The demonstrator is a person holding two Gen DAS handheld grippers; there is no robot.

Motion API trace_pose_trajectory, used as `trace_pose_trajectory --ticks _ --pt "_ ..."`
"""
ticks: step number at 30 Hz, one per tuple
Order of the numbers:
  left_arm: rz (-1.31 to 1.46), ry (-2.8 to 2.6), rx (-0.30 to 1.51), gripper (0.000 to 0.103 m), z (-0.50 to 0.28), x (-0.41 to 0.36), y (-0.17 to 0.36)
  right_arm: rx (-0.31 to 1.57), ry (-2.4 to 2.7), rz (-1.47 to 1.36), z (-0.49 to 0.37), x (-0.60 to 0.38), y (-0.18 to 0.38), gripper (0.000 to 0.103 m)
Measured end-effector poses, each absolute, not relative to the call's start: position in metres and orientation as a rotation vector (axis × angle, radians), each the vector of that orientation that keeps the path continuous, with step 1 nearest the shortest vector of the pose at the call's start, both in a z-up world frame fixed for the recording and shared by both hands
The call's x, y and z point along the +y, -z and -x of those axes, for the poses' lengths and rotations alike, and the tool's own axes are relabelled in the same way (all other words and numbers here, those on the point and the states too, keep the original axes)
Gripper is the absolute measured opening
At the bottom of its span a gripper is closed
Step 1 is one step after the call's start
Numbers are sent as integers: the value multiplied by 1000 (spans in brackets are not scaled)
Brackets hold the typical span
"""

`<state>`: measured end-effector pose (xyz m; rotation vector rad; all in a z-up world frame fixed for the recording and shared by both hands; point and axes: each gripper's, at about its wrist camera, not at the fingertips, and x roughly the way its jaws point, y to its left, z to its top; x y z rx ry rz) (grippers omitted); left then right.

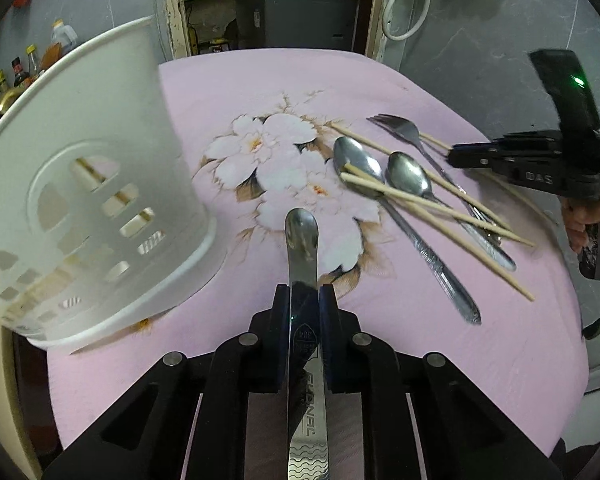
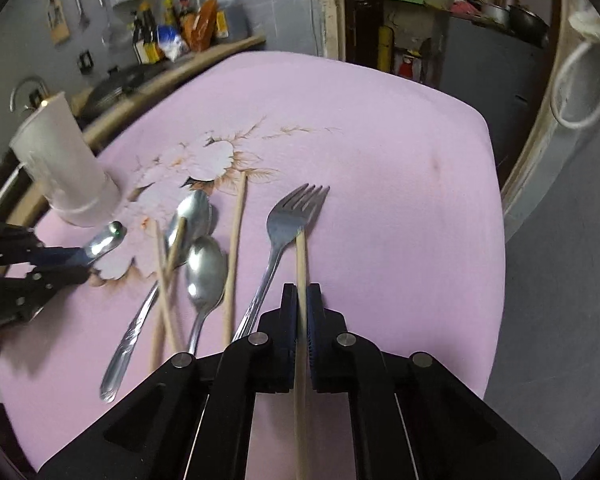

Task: Organize utensils
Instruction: 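Lift the knife with the left tool while the right tool carries the chopstick over the holder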

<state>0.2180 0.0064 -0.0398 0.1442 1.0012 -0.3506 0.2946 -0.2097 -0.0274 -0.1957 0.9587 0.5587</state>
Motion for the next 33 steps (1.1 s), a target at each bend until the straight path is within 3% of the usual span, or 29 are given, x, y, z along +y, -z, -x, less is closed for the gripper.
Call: trace_pose_trajectory --ticks 3,7,9,17,21,27,33 --pt "-193 341 1002 14 -215 5 40 942 -546 230 -286 -207 26 3" --pt "-270 285 994 36 -211 0 41 929 -528 305 -281 -197 27 3" --pt "-283 281 1008 38 -211 0 43 925 -520 352 -281 -191 28 3" --pt "-275 314 1071 35 -231 -1 45 966 -503 441 -296 -175 33 5" --pt "-250 371 1076 14 -234 -2 46 992 -505 438 -303 -173 34 5" --pt "-195 350 1011 13 -222 1 46 962 -505 338 -291 -188 23 3" --pt "-45 363 867 13 -195 22 31 791 -514 166 -252 -215 9 3"
